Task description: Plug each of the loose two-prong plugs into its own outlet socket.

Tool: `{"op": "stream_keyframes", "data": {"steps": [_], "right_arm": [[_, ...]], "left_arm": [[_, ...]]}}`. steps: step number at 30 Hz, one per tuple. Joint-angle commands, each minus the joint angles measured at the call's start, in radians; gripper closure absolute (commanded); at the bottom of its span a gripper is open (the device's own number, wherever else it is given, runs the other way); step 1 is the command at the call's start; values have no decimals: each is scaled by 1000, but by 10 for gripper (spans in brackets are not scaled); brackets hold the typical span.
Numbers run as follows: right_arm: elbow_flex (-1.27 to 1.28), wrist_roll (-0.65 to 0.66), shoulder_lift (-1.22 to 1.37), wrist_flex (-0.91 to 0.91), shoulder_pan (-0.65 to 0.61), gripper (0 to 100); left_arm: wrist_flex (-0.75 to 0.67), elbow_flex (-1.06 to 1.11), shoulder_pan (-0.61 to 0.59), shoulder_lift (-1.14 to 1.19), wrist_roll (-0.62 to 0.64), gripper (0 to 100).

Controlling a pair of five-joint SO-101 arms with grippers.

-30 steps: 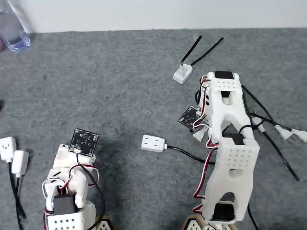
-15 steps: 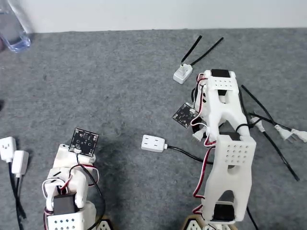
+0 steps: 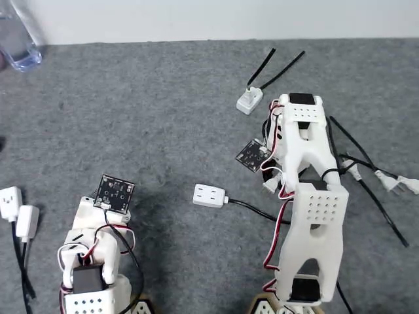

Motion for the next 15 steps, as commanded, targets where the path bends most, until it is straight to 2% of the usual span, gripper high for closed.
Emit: {"op": "stream_keyframes", "data": {"steps": [1, 15], "right_arm": [[-14, -14, -2, 10, 42, 844], [-12, -18, -7, 39, -13, 844]], "left_arm": [[3, -4, 0, 5, -9, 985], [3, -4, 0, 5, -9, 985]]}}
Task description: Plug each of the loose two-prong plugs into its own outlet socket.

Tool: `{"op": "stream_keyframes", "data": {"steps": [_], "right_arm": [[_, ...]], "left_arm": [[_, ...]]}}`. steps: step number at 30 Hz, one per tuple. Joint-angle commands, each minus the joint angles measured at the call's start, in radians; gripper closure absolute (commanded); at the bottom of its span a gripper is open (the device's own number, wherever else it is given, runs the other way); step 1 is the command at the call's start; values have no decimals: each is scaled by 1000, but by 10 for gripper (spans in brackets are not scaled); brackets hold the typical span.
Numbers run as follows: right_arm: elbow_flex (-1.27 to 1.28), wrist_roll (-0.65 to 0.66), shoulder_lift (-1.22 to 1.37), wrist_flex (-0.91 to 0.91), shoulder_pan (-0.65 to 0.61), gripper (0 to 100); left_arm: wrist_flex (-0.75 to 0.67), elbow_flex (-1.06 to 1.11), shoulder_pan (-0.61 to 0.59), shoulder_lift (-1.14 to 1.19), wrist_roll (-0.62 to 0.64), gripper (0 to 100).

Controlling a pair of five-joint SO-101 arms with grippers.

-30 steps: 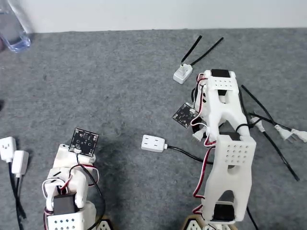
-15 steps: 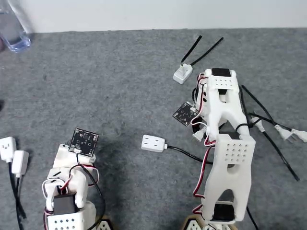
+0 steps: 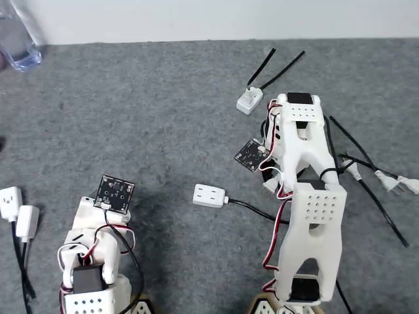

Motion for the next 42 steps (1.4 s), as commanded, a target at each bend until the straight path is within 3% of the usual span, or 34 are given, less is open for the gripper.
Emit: {"op": "stream_keyframes", "data": {"steps": [1, 29, 35, 42], "right_arm": [[-5, -11, -4, 27, 1, 844], [0, -15, -10, 54, -1, 849], [-2, -26, -10, 54, 24, 994], [-5, -155, -10, 50, 28, 990]], "left_arm": [[3, -4, 0, 5, -9, 985], [3, -4, 0, 5, -9, 985], [3, -4, 0, 5, -9, 985], [3, -4, 0, 5, -9, 985]]}}
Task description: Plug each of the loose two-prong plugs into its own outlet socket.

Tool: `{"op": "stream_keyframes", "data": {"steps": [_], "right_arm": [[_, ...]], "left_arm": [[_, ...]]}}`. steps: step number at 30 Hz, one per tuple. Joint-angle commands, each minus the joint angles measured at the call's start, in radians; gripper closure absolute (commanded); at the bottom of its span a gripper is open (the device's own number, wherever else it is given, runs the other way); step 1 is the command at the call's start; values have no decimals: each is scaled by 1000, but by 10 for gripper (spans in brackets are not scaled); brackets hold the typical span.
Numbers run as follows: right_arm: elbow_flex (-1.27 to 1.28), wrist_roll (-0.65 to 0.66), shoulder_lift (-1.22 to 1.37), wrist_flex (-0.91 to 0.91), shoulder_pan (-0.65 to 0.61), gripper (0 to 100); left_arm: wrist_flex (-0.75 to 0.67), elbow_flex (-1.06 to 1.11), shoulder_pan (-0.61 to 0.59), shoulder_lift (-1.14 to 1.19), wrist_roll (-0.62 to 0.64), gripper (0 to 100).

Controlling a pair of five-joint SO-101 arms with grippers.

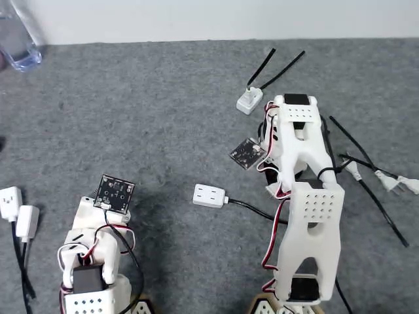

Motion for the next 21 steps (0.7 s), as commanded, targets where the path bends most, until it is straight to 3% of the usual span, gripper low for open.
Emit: {"op": "stream_keyframes", "data": {"steps": [1, 9, 16, 21], "right_arm": [[-11, -72, -15, 39, 35, 990], [-8, -391, -104, 39, -70, 990], [-6, -801, -143, 36, -142, 990], [-6, -919, -143, 35, -134, 990]], "left_arm": [[3, -4, 0, 5, -9, 985], [3, -4, 0, 5, -9, 985], [3, -4, 0, 5, -9, 985], [5, -4, 0, 5, -9, 985]]}}
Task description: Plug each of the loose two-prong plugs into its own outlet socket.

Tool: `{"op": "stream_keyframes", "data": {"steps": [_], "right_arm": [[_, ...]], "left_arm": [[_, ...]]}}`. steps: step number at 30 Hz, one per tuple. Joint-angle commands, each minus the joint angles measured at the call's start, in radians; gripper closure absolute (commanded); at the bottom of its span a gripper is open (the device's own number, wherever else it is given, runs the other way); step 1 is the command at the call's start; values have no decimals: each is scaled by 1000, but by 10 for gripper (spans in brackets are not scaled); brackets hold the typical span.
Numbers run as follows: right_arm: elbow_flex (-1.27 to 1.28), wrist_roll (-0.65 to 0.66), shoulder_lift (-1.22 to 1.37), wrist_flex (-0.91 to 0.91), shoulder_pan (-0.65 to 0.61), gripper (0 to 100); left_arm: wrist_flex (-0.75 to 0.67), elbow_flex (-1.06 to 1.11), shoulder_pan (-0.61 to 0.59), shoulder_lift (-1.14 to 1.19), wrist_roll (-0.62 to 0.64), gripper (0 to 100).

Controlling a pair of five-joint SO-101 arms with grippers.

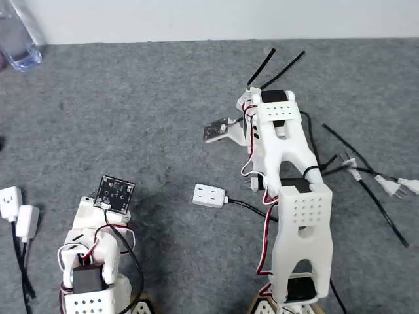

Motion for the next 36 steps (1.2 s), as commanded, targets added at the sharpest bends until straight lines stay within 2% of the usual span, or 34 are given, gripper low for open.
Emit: {"op": "stream_keyframes", "data": {"steps": [1, 11, 18, 36], "right_arm": [[-11, -78, -65, 35, -1, 990], [-9, -77, 13, -54, 93, 984], [-14, -28, -12, -28, 38, 791], [-9, -34, 33, 7, 56, 805]], "left_arm": [[5, -4, 0, 5, -9, 985], [28, -4, 5, 0, -9, 985], [26, -4, 6, 0, -9, 985], [28, -4, 6, 0, -11, 985]]}}
